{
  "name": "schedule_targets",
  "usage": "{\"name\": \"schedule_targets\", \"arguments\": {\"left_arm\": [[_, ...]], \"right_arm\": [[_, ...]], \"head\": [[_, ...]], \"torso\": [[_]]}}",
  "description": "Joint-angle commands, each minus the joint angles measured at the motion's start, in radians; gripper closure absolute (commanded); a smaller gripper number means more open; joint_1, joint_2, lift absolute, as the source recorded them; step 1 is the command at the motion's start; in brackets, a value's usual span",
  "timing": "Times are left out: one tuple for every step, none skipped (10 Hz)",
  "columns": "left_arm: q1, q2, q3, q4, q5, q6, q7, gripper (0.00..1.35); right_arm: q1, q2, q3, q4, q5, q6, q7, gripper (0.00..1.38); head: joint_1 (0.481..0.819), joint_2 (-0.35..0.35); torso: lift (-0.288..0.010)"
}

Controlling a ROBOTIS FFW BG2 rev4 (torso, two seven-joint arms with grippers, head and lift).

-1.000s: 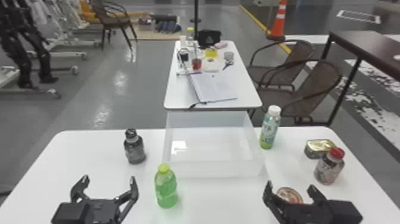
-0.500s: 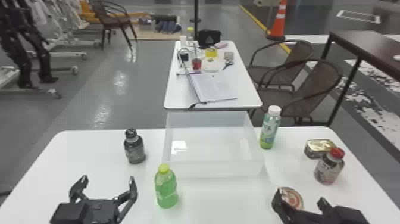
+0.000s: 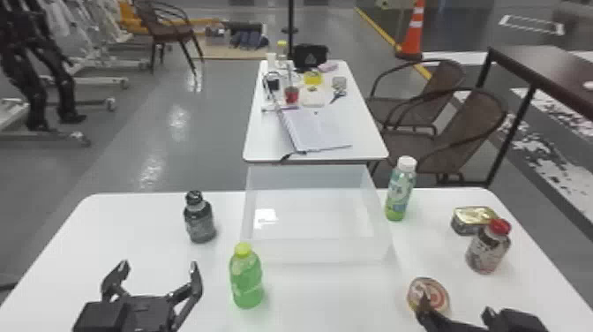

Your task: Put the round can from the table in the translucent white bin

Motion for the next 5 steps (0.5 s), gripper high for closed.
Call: {"name": "schedule_targets", "arguments": {"left_arm": [[0.000, -0.003, 0.001, 0.003, 0.001, -0.004, 0.000, 0.13], [0.000, -0.003, 0.001, 0.003, 0.003, -0.004, 0.000, 0.13], [0.002, -0.003, 0.002, 0.003, 0.003, -0.005, 0.000, 0.13], [0.002, -0.003, 0.004, 0.004, 0.004, -0.008, 0.000, 0.13], [0.002, -0.003, 0.006, 0.004, 0.006, -0.010, 0.000, 0.13]], "right_arm": [[-0.041, -0.020, -0.017, 0.070, -0.017, 0.005, 0.033, 0.13], [-0.052, -0.026, -0.017, 0.090, -0.030, 0.011, 0.035, 0.13], [-0.064, -0.026, -0.017, 0.118, -0.053, 0.014, 0.053, 0.13], [-0.085, -0.027, -0.017, 0.141, -0.055, 0.031, 0.091, 0.13], [-0.108, -0.030, -0.017, 0.161, -0.052, 0.044, 0.128, 0.13]], "head": [[0.549, 0.000], [0.549, 0.000], [0.549, 0.000], [0.549, 0.000], [0.549, 0.000]], "torso": [[-0.100], [-0.100], [-0.100], [-0.100], [-0.100]]}}
